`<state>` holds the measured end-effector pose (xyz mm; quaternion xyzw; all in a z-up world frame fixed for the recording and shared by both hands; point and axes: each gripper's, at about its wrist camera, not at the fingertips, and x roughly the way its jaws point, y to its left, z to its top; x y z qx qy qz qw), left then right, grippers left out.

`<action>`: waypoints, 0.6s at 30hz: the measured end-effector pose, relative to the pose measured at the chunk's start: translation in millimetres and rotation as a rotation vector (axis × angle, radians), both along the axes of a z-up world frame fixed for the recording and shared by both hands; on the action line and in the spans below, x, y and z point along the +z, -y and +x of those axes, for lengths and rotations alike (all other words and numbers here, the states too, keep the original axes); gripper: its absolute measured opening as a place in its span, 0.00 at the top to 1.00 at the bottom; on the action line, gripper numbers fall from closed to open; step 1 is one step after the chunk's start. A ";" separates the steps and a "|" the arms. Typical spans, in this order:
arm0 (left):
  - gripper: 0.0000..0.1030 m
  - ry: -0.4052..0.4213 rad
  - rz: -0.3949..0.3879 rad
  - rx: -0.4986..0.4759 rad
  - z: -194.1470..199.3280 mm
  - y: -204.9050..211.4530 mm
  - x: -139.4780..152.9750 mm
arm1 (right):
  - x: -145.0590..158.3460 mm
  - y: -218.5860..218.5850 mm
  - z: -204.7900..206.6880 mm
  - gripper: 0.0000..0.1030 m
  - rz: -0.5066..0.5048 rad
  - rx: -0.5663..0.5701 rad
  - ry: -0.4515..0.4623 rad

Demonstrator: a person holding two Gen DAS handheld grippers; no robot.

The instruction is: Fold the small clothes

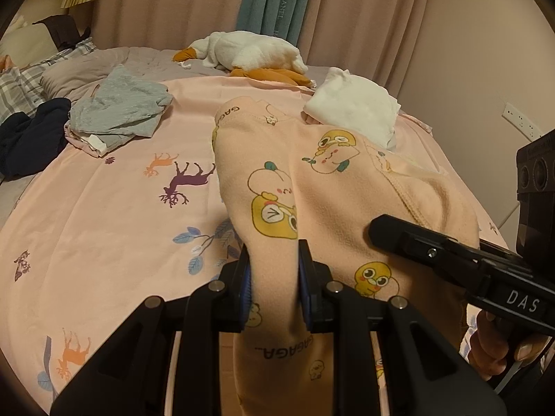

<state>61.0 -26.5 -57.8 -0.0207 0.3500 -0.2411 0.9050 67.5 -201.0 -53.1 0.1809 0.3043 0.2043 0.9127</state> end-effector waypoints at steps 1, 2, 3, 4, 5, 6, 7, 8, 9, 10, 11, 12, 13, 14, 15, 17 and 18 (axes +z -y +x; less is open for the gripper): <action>0.78 0.000 0.000 0.003 1.1 -1.0 0.0 | 0.3 -1.2 0.8 0.74 -0.002 0.002 0.000; 0.78 0.000 0.000 0.006 1.6 -2.1 -0.2 | 0.5 -2.4 1.1 0.74 -0.003 0.004 0.000; 0.78 -0.001 0.000 0.008 2.2 -2.7 -0.7 | 0.6 -4.2 2.4 0.74 -0.005 0.007 0.000; 0.78 -0.003 -0.001 0.012 2.9 -3.5 -1.2 | 0.6 -5.6 3.1 0.74 -0.006 0.008 -0.001; 0.78 -0.005 0.000 0.014 3.6 -4.6 -1.6 | 0.6 -7.4 4.4 0.74 -0.008 0.012 -0.002; 0.78 -0.006 0.001 0.018 4.1 -5.0 -1.9 | 0.2 -8.7 5.2 0.74 -0.009 0.015 -0.003; 0.78 -0.007 0.002 0.020 4.3 -5.8 -2.4 | 0.0 -9.7 5.9 0.74 -0.009 0.017 -0.004; 0.78 -0.007 0.002 0.022 4.8 -6.6 -2.8 | -0.3 -10.3 6.7 0.74 -0.010 0.020 -0.005; 0.78 -0.009 0.003 0.025 6.1 -7.8 -3.4 | -0.7 -11.7 8.0 0.74 -0.010 0.023 -0.006; 0.78 -0.011 0.003 0.028 7.0 -8.2 -3.9 | -1.1 -12.3 8.8 0.74 -0.010 0.024 -0.007; 0.78 -0.013 0.004 0.029 8.1 -8.9 -4.6 | -1.6 -12.7 9.8 0.74 -0.010 0.026 -0.009; 0.78 -0.016 0.004 0.031 9.9 -9.8 -5.7 | -2.2 -13.5 11.2 0.74 -0.010 0.028 -0.012; 0.78 -0.018 0.004 0.032 11.1 -10.2 -6.4 | -2.6 -14.2 12.1 0.74 -0.010 0.029 -0.014; 0.78 -0.020 0.004 0.034 11.7 -10.0 -7.0 | -3.1 -14.5 12.6 0.74 -0.010 0.030 -0.016; 0.78 -0.023 0.003 0.035 13.1 -10.1 -8.1 | -3.8 -14.9 14.0 0.74 -0.010 0.031 -0.019; 0.78 -0.027 0.004 0.036 16.0 -10.8 -10.0 | -4.7 -15.7 15.9 0.74 -0.012 0.033 -0.023; 0.78 -0.027 0.005 0.037 17.3 -11.0 -10.8 | -5.1 -16.3 17.1 0.74 -0.013 0.033 -0.025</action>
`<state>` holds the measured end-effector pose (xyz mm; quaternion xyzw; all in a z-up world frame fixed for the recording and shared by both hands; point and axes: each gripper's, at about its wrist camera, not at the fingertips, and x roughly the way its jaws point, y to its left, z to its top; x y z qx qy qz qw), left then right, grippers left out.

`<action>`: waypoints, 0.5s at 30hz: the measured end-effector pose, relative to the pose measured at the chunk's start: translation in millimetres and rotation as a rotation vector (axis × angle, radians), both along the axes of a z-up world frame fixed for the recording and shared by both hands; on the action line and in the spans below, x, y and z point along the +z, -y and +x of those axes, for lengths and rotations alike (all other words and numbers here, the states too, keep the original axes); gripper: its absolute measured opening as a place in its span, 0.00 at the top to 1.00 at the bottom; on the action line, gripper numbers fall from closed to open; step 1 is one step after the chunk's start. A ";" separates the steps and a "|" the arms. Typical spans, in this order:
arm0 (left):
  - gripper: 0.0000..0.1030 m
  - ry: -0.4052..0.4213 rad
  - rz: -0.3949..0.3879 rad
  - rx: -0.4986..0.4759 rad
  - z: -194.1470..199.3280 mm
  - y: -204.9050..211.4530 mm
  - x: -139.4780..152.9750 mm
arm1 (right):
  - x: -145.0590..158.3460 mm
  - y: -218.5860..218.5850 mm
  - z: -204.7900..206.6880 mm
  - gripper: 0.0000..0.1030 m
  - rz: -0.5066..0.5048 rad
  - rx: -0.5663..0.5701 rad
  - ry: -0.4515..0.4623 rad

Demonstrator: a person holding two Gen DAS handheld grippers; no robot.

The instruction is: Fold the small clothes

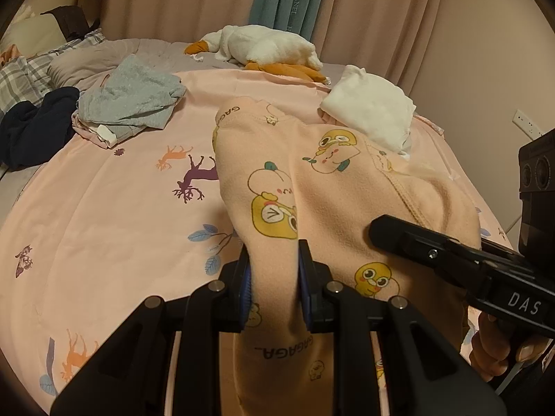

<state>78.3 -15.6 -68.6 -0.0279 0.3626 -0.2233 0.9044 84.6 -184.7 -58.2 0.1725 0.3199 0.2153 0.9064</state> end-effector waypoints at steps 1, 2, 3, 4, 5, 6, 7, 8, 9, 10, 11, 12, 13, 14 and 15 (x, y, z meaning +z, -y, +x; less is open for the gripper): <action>0.78 -0.002 0.001 0.001 1.5 -0.1 -1.0 | -0.7 -0.1 0.9 0.74 0.000 0.001 -0.002; 0.78 -0.004 0.003 0.001 3.1 -0.2 -2.0 | -1.2 -0.5 1.6 0.74 0.000 0.001 -0.004; 0.78 -0.006 0.004 0.002 4.1 0.3 -3.2 | -1.7 -0.8 2.8 0.74 -0.001 0.002 -0.007; 0.78 -0.009 0.004 0.002 5.6 0.4 -4.4 | -2.5 -1.2 4.1 0.74 -0.001 0.003 -0.010; 0.78 -0.012 0.003 0.003 7.1 0.2 -5.4 | -3.0 -1.3 5.3 0.74 -0.002 0.003 -0.013; 0.78 -0.014 0.003 0.004 8.1 0.1 -6.3 | -3.9 -1.8 6.9 0.74 -0.002 0.004 -0.016; 0.78 -0.016 0.004 0.004 9.3 0.1 -7.2 | -4.5 -1.9 8.0 0.74 -0.002 0.004 -0.018; 0.78 -0.017 0.005 0.005 10.6 0.1 -8.3 | -5.3 -1.7 9.3 0.74 -0.003 0.005 -0.020; 0.78 -0.019 0.007 0.005 12.1 0.2 -9.2 | -6.0 -2.6 10.4 0.74 -0.003 0.006 -0.023; 0.78 -0.022 0.008 0.006 13.9 0.3 -10.4 | -6.7 -3.0 11.5 0.74 -0.003 0.006 -0.025; 0.78 -0.025 0.008 0.007 15.2 0.5 -11.5 | -7.3 -3.4 12.3 0.74 -0.003 0.007 -0.028; 0.78 -0.030 0.008 0.008 17.7 0.2 -13.0 | -8.3 -4.0 13.8 0.74 -0.005 0.007 -0.031; 0.78 -0.032 0.009 0.008 18.6 0.4 -14.0 | -8.9 -4.5 14.9 0.74 -0.006 0.008 -0.033; 0.78 -0.035 0.011 0.009 20.2 0.3 -15.3 | -9.7 -4.7 16.1 0.74 -0.007 0.009 -0.036; 0.78 -0.037 0.013 0.010 21.4 0.1 -16.5 | -10.8 -5.6 17.7 0.74 -0.007 0.009 -0.040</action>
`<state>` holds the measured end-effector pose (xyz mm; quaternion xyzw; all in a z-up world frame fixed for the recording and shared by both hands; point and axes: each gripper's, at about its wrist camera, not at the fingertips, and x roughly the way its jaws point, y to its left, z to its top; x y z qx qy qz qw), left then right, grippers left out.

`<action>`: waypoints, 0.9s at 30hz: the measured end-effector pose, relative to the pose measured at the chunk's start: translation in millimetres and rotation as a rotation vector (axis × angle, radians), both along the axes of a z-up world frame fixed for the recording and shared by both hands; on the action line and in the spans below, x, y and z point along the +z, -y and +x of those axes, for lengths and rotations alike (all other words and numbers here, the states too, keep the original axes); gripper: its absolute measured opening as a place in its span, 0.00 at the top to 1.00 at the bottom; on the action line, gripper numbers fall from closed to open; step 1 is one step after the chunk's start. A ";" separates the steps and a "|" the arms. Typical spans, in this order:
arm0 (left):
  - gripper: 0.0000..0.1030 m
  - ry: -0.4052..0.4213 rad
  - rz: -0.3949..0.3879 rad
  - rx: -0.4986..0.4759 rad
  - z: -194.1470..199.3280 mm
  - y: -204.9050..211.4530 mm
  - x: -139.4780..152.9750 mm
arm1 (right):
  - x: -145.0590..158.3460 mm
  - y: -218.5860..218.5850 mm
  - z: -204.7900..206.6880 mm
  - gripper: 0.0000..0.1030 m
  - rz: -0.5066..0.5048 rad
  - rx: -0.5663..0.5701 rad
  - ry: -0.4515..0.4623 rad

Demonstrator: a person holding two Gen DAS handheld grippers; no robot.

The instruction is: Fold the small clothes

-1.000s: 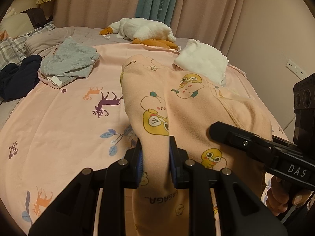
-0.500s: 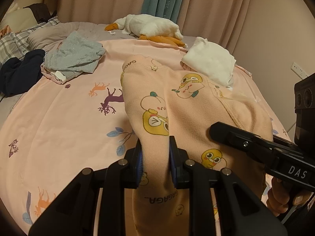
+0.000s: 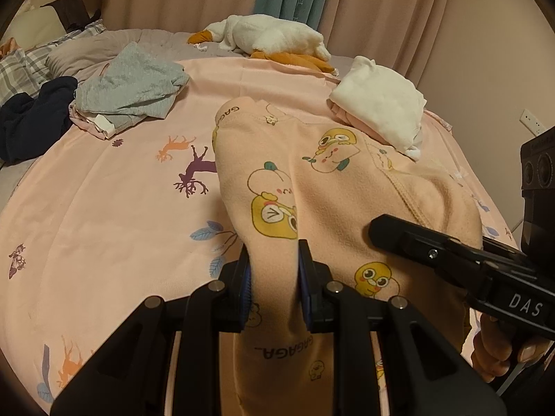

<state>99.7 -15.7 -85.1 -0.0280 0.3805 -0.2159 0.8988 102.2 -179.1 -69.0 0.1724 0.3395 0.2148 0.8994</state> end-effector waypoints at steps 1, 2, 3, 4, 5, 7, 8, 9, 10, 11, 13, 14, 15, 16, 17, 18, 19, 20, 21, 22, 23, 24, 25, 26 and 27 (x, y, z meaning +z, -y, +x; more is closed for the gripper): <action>0.78 -0.002 0.001 0.001 1.0 0.5 -0.9 | -0.6 -0.7 1.0 0.74 0.000 0.000 -0.003; 0.78 -0.004 0.002 0.001 2.3 0.1 -1.9 | -1.4 -1.4 2.0 0.74 -0.001 0.000 -0.005; 0.78 -0.007 0.004 0.002 4.0 -0.2 -3.2 | -2.2 -1.3 3.4 0.74 -0.002 0.001 -0.007; 0.78 -0.009 0.005 0.002 5.2 -0.5 -4.2 | -3.0 -1.7 4.7 0.74 -0.002 0.003 -0.010; 0.78 -0.011 0.005 0.003 6.1 -0.8 -5.1 | -3.8 -1.8 5.8 0.74 -0.002 0.003 -0.012; 0.78 -0.015 0.009 0.005 8.6 -1.0 -7.0 | -5.4 -2.6 8.0 0.74 -0.002 0.004 -0.017; 0.78 -0.016 0.010 0.005 9.5 -1.0 -8.0 | -5.9 -2.9 9.3 0.74 -0.002 0.005 -0.019; 0.78 -0.019 0.012 0.006 10.8 -1.1 -9.2 | -6.7 -3.4 10.5 0.74 -0.004 0.006 -0.022; 0.78 -0.022 0.012 0.006 11.7 -1.3 -10.1 | -7.4 -4.0 11.7 0.74 -0.005 0.007 -0.024; 0.78 -0.024 0.013 0.007 12.7 -1.4 -11.0 | -7.8 -4.6 12.6 0.74 -0.005 0.007 -0.026; 0.78 -0.028 0.014 0.008 14.8 -0.7 -12.7 | -9.6 -4.1 15.1 0.74 -0.006 0.008 -0.031; 0.78 -0.030 0.014 0.008 15.9 -0.4 -13.3 | -10.1 -4.4 16.0 0.74 -0.006 0.008 -0.033; 0.78 -0.032 0.016 0.008 17.0 -0.3 -14.2 | -10.6 -4.2 17.0 0.74 -0.006 0.009 -0.034; 0.78 -0.034 0.018 0.008 17.9 0.4 -15.2 | -11.2 -4.3 18.0 0.74 -0.006 0.009 -0.036; 0.78 -0.036 0.020 0.008 19.3 0.6 -16.3 | -11.7 -4.9 18.3 0.74 -0.006 0.008 -0.038; 0.78 -0.038 0.021 0.009 19.4 1.8 -17.0 | -12.8 -4.8 19.2 0.74 -0.006 0.008 -0.041; 0.78 -0.040 0.022 0.010 20.5 2.2 -17.8 | -14.1 -4.5 20.4 0.74 -0.005 0.008 -0.044; 0.78 -0.042 0.023 0.010 21.3 2.6 -18.9 | -14.8 -4.2 21.6 0.74 -0.005 0.008 -0.046; 0.78 -0.044 0.025 0.010 22.5 3.1 -20.1 | -16.0 -4.0 22.8 0.74 -0.005 0.008 -0.048; 0.78 -0.045 0.027 0.010 23.6 3.4 -21.0 | -16.8 -4.0 23.7 0.74 -0.004 0.008 -0.051; 0.78 -0.046 0.028 0.011 23.6 4.3 -21.8 | -17.7 -4.1 24.1 0.74 -0.004 0.008 -0.052; 0.78 -0.048 0.030 0.011 24.6 4.9 -22.9 | -18.6 -4.0 25.4 0.74 -0.003 0.008 -0.054; 0.78 -0.049 0.031 0.012 25.1 6.0 -23.3 | -19.4 -3.8 26.3 0.74 -0.003 0.008 -0.056; 0.78 -0.051 0.031 0.013 25.9 6.5 -24.2 | -20.0 -3.4 27.3 0.74 -0.002 0.008 -0.058; 0.78 -0.054 0.032 0.013 27.2 7.2 -25.4 | -21.1 -3.3 28.2 0.74 -0.002 0.007 -0.060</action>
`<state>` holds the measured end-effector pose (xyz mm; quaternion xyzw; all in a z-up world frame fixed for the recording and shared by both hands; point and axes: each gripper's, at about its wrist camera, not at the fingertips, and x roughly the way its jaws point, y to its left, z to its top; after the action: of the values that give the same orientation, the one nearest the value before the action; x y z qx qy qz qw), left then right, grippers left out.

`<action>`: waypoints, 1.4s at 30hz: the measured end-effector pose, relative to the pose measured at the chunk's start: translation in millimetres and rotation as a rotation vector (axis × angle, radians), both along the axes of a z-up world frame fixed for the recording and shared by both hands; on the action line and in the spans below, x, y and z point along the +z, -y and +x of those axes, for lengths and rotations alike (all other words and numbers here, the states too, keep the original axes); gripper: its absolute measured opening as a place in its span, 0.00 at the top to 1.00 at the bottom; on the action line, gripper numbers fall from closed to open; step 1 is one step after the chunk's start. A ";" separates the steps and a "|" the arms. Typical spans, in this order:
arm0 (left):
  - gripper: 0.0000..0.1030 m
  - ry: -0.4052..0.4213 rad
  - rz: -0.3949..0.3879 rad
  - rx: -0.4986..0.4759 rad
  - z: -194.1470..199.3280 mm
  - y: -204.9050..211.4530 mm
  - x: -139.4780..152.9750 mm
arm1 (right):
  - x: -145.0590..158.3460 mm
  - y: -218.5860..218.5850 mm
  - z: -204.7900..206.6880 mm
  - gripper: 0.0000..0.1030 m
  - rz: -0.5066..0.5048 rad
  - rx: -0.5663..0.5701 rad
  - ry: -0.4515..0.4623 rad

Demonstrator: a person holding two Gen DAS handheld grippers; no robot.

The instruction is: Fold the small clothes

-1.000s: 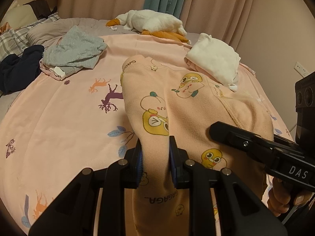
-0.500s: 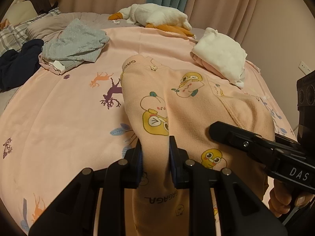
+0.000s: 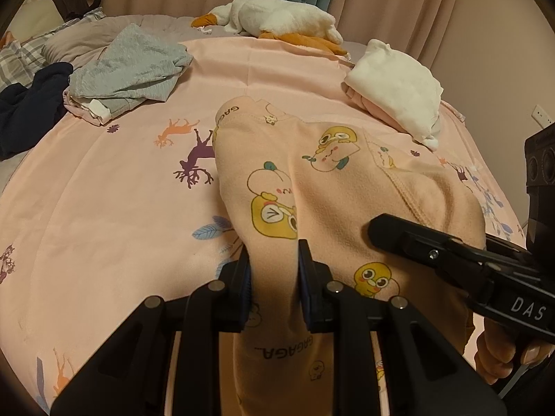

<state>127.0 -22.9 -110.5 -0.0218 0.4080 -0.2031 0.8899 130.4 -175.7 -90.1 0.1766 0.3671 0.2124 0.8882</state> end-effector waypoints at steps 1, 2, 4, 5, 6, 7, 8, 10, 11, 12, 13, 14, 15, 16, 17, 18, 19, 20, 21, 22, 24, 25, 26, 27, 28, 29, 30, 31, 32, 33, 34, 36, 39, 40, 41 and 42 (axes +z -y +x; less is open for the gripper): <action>0.78 -0.002 0.001 0.000 1.2 0.5 -0.7 | -0.7 0.1 0.6 0.74 0.000 -0.001 -0.002; 0.78 -0.004 0.004 -0.001 2.4 1.1 -1.8 | -1.5 -0.2 0.8 0.74 0.000 -0.002 -0.004; 0.78 -0.007 0.006 0.000 3.7 3.0 -3.8 | -3.2 0.6 2.4 0.74 0.001 -0.003 -0.009; 0.78 -0.008 0.007 -0.001 4.2 3.5 -4.5 | -4.2 1.0 3.2 0.74 0.001 -0.004 -0.011; 0.78 -0.011 0.009 -0.001 5.3 4.5 -5.8 | -5.2 1.4 3.7 0.74 0.002 -0.005 -0.014; 0.78 -0.012 0.009 -0.001 6.0 4.9 -6.6 | -5.9 1.6 4.0 0.74 0.002 -0.005 -0.016; 0.78 -0.015 0.011 -0.002 6.9 5.4 -7.9 | -6.6 1.5 4.4 0.74 0.003 -0.006 -0.018; 0.78 -0.018 0.015 -0.002 8.0 7.1 -9.8 | -9.0 2.2 5.4 0.74 0.003 -0.007 -0.025; 0.78 -0.021 0.017 -0.003 8.9 7.5 -11.2 | -9.6 2.2 6.1 0.74 0.003 -0.008 -0.027; 0.78 -0.024 0.019 -0.002 9.4 8.7 -12.4 | -10.6 1.9 6.5 0.74 0.002 -0.009 -0.032; 0.78 -0.025 0.020 -0.002 9.7 8.8 -13.5 | -11.7 2.2 6.7 0.74 0.003 -0.010 -0.035; 0.78 -0.027 0.021 -0.001 9.9 9.4 -14.5 | -12.6 2.0 7.2 0.74 0.003 -0.011 -0.038; 0.78 -0.030 0.023 -0.001 10.5 10.0 -16.0 | -13.9 2.3 7.5 0.74 0.004 -0.011 -0.041; 0.78 -0.032 0.025 -0.001 10.8 10.5 -17.0 | -15.3 2.8 8.0 0.74 0.005 -0.012 -0.045; 0.78 -0.034 0.027 -0.001 11.2 11.2 -18.0 | -16.4 2.8 8.3 0.74 0.005 -0.012 -0.049; 0.78 -0.037 0.029 -0.001 11.8 11.6 -19.2 | -17.6 3.3 9.1 0.74 0.005 -0.012 -0.052; 0.78 -0.039 0.031 -0.001 12.2 12.3 -20.2 | -18.7 3.4 9.4 0.74 0.005 -0.012 -0.056; 0.78 -0.042 0.033 -0.001 12.6 12.7 -21.2 | -19.5 3.7 9.9 0.74 0.006 -0.012 -0.059; 0.78 -0.044 0.035 -0.001 12.9 13.2 -22.2 | -20.6 4.0 10.2 0.74 0.006 -0.012 -0.062; 0.78 -0.047 0.037 -0.001 13.2 13.3 -23.6 | -21.9 4.2 10.5 0.74 0.007 -0.013 -0.065; 0.78 -0.054 0.041 -0.002 14.4 13.7 -26.3 | -24.4 4.1 11.1 0.74 0.008 -0.014 -0.074; 0.78 -0.057 0.043 -0.002 14.6 14.1 -27.4 | -25.5 4.4 11.4 0.74 0.009 -0.014 -0.078; 0.78 -0.060 0.044 -0.001 15.0 14.8 -28.5 | -26.8 4.7 11.9 0.74 0.009 -0.014 -0.081; 0.78 -0.064 0.046 -0.001 15.3 15.3 -30.2 | -28.2 4.8 12.3 0.74 0.010 -0.014 -0.086; 0.78 -0.067 0.048 -0.001 15.5 15.4 -31.4 | -29.9 5.1 12.8 0.74 0.010 -0.015 -0.091; 0.78 -0.070 0.050 -0.001 15.6 15.7 -32.7 | -31.2 5.5 13.4 0.74 0.010 -0.015 -0.095; 0.78 -0.072 0.052 -0.001 15.7 16.1 -33.6 | -32.7 6.0 13.6 0.74 0.012 -0.016 -0.099; 0.78 -0.074 0.054 -0.001 15.7 16.3 -34.6 | -33.9 6.8 13.9 0.74 0.014 -0.016 -0.103; 0.78 -0.074 0.055 -0.001 15.8 16.5 -35.1 | -34.6 7.3 14.2 0.74 0.016 -0.017 -0.106; 0.78 -0.075 0.057 -0.001 15.8 16.8 -35.5 | -35.3 8.1 14.5 0.74 0.019 -0.018 -0.108; 0.78 -0.075 0.058 0.000 16.0 17.0 -35.5 | -35.8 8.6 14.7 0.74 0.021 -0.018 -0.110; 0.78 -0.075 0.059 0.000 16.0 17.3 -35.8 | -36.5 9.6 14.6 0.74 0.023 -0.019 -0.112; 0.78 -0.075 0.062 0.001 16.3 17.5 -36.8 | -37.1 9.4 15.0 0.74 0.024 -0.020 -0.117; 0.77 -0.076 0.063 0.002 16.6 17.7 -37.4 | -37.3 9.6 15.2 0.74 0.025 -0.021 -0.118; 0.77 -0.076 0.064 0.003 16.6 17.8 -37.9 | -37.8 9.9 15.2 0.74 0.026 -0.022 -0.120; 0.77 -0.076 0.065 0.003 16.8 17.7 -38.4 | -38.4 10.6 15.2 0.74 0.027 -0.024 -0.122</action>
<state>143.8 -40.5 -148.9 -0.0013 0.4480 -0.1877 0.8741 145.6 -186.3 -128.4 0.2057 0.4155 0.1956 0.8642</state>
